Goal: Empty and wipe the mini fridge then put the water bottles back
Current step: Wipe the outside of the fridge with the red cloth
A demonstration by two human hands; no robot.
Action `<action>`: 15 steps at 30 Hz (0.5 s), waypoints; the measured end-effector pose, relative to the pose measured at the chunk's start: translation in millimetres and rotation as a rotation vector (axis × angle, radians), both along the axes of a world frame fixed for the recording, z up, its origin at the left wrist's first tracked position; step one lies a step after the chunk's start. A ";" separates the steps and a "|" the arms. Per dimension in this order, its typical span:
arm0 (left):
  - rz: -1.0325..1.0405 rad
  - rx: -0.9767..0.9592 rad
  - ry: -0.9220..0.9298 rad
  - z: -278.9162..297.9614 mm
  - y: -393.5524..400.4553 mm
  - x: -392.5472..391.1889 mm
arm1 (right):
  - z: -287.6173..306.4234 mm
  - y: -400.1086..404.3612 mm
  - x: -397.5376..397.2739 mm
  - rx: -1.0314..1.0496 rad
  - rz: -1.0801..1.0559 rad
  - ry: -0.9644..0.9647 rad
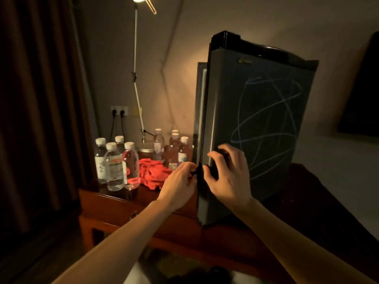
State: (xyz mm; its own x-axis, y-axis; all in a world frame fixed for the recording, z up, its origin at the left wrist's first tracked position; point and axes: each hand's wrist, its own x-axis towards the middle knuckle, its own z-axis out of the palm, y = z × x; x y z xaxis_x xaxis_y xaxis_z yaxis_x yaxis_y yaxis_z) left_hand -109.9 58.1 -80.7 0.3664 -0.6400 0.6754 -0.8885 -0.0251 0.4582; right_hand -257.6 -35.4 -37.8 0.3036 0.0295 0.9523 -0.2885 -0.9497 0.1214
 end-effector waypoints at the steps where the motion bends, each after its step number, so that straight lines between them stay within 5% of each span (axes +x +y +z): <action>1: 0.034 0.013 0.015 -3.6 -0.1 9.8 | -0.4 -1.7 13.1 0.010 -0.029 0.016; 15: 0.210 0.167 0.149 -12.4 -49.9 129.9 | -5.3 -46.4 123.4 0.029 -0.175 0.007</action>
State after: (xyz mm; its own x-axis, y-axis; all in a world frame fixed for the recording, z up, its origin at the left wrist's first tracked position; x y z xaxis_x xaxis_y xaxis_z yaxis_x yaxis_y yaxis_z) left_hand 20.0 8.2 -93.0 0.5894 -0.6373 0.4965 -0.7794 -0.2871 0.5569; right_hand -134.2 -81.8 -43.1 0.3086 -0.0522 0.9498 -0.4494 -0.8880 0.0972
